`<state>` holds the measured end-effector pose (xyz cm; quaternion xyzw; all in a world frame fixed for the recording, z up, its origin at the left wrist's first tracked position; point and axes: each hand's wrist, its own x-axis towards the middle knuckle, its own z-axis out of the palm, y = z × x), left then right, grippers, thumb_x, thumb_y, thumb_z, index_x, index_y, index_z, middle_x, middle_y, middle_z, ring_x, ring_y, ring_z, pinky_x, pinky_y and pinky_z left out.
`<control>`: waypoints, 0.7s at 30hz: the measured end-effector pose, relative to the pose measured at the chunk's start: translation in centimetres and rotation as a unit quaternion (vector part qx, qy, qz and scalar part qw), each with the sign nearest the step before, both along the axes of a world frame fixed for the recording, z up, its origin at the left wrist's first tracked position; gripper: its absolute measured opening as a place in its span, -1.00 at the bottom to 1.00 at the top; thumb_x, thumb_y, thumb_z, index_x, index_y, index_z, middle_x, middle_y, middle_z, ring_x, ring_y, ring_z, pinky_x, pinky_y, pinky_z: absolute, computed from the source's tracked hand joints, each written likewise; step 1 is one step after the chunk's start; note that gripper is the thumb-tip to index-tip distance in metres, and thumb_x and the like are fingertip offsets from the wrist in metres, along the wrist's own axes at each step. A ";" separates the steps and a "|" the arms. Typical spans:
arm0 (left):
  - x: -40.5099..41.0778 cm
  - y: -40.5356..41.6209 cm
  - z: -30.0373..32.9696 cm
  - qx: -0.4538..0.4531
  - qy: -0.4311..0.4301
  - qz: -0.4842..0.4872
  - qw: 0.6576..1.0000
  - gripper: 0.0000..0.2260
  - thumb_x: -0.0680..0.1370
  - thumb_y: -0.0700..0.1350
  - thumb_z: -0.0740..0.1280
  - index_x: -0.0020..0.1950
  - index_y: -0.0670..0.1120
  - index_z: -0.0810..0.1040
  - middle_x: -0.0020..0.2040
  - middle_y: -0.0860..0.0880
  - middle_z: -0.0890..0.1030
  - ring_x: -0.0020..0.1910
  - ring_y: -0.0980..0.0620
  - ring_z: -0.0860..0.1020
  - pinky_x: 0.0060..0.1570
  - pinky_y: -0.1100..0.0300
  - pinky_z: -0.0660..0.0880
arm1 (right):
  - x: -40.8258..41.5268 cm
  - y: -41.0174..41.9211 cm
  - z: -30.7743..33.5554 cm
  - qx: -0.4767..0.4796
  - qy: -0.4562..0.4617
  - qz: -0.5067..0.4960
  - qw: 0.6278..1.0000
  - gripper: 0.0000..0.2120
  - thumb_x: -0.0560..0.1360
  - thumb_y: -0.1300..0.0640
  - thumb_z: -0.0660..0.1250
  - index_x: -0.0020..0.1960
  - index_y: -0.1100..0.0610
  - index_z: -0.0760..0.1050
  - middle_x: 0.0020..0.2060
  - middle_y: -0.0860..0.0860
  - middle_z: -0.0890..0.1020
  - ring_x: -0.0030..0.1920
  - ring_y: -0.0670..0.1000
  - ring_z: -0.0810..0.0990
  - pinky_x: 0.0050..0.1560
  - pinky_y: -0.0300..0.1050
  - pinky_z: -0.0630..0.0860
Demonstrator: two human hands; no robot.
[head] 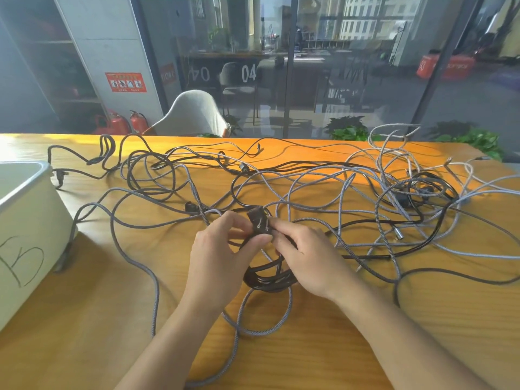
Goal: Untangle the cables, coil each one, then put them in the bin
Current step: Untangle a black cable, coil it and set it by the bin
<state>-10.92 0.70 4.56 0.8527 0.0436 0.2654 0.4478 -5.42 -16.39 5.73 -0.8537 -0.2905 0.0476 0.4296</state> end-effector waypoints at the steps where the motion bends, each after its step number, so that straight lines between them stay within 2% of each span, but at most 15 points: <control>1: 0.0 0.0 0.0 -0.007 0.003 0.002 1.000 -0.76 0.42 0.19 0.53 -0.13 0.17 0.50 -0.13 0.25 0.65 -0.08 0.20 0.66 -0.15 0.22 0.53 | 0.0 0.0 -0.1 -0.006 -0.009 0.007 1.000 -0.75 0.75 0.00 0.12 0.23 -0.23 0.55 -0.30 -0.04 0.56 -0.28 0.00 0.49 -0.25 -0.08 0.40; 2: 0.0 0.1 0.0 -0.012 0.006 0.004 1.000 -0.75 0.42 0.17 0.54 -0.14 0.15 0.50 -0.14 0.25 0.64 -0.10 0.20 0.66 -0.21 0.32 0.48 | 0.1 0.1 -0.1 -0.013 -0.017 0.011 1.000 -0.74 0.75 0.02 0.11 0.25 -0.23 0.53 -0.29 -0.09 0.54 -0.25 -0.03 0.48 -0.23 -0.11 0.40; 4: 0.1 0.1 0.0 -0.023 0.010 0.003 1.000 -0.74 0.43 0.14 0.55 -0.15 0.08 0.52 -0.17 0.25 0.63 -0.13 0.21 0.65 -0.25 0.39 0.44 | 0.3 0.1 0.0 -0.033 -0.039 0.012 0.999 -0.73 0.75 0.01 0.11 0.33 -0.19 0.51 -0.23 -0.15 0.54 -0.19 -0.06 0.51 -0.16 -0.12 0.43; 8: 0.2 0.3 -0.2 -0.044 0.004 -0.006 0.999 -0.72 0.45 0.16 0.55 -0.17 0.01 0.55 -0.22 0.17 0.63 -0.17 0.15 0.66 -0.23 0.28 0.50 | 0.0 0.2 -0.3 -0.037 -0.056 0.004 0.998 -0.70 0.75 0.00 0.13 0.43 -0.17 0.47 -0.17 -0.15 0.61 -0.13 -0.03 0.59 -0.08 -0.03 0.55; 11: 0.3 0.6 0.0 -0.064 0.002 -0.007 0.998 -0.69 0.40 0.20 0.58 -0.19 0.02 0.57 -0.24 0.13 0.64 -0.21 0.10 0.64 -0.20 0.20 0.54 | -0.2 0.6 -0.7 0.040 0.037 -0.014 0.998 -0.62 0.74 -0.04 0.16 0.52 -0.30 0.36 -0.04 -0.28 0.61 0.05 -0.10 0.61 0.09 -0.15 0.54; 12: 0.3 0.6 0.1 -0.068 0.002 -0.008 0.998 -0.68 0.39 0.21 0.58 -0.19 0.02 0.58 -0.24 0.12 0.64 -0.20 0.09 0.63 -0.19 0.21 0.53 | 0.0 0.8 -0.6 0.079 0.093 -0.022 0.992 -0.65 0.73 -0.03 0.16 0.46 -0.34 0.38 -0.05 -0.24 0.62 0.02 -0.07 0.61 0.03 -0.10 0.56; 13: 0.3 0.6 0.2 -0.072 0.006 -0.011 0.997 -0.69 0.39 0.20 0.59 -0.17 0.03 0.59 -0.23 0.13 0.64 -0.19 0.10 0.62 -0.17 0.23 0.52 | 0.1 0.9 -0.4 0.118 0.156 -0.030 0.980 -0.68 0.73 0.00 0.16 0.39 -0.34 0.42 -0.09 -0.16 0.64 -0.09 -0.03 0.62 -0.15 -0.09 0.56; 14: 0.3 0.6 0.2 -0.078 0.012 -0.019 0.997 -0.71 0.39 0.17 0.60 -0.14 0.03 0.60 -0.19 0.14 0.65 -0.16 0.11 0.62 -0.14 0.24 0.52 | 0.0 0.8 -0.1 0.152 0.212 -0.037 0.965 -0.72 0.72 0.02 0.14 0.32 -0.30 0.46 -0.13 -0.06 0.66 -0.20 -0.02 0.59 -0.31 -0.13 0.48; 15: 0.2 0.4 0.2 -0.085 0.018 -0.032 0.996 -0.73 0.41 0.13 0.61 -0.08 0.05 0.61 -0.14 0.16 0.66 -0.10 0.13 0.63 -0.09 0.24 0.53 | 0.0 0.7 0.1 0.176 0.245 -0.047 0.952 -0.74 0.72 0.04 0.12 0.27 -0.26 0.48 -0.13 0.00 0.66 -0.25 -0.03 0.57 -0.37 -0.16 0.41; 18: 0.1 0.0 0.1 -0.109 0.024 -0.077 0.991 -0.71 0.48 0.02 0.59 0.12 0.08 0.59 0.07 0.19 0.66 0.14 0.12 0.64 0.12 0.06 0.59 | 0.1 0.5 0.2 0.214 0.265 -0.079 0.937 -0.72 0.73 0.08 0.07 0.19 -0.18 0.53 -0.02 0.03 0.71 -0.20 -0.01 0.61 -0.38 -0.17 0.37; 21: -0.2 -0.3 0.3 -0.111 0.023 -0.108 0.988 -0.58 0.51 0.12 0.53 0.32 0.12 0.52 0.22 0.19 0.63 0.24 0.11 0.62 0.18 0.05 0.59 | 0.3 0.4 0.3 0.286 0.278 -0.092 0.913 -0.70 0.74 0.13 0.05 0.22 -0.09 0.53 0.06 0.14 0.72 -0.13 0.07 0.64 -0.44 -0.16 0.39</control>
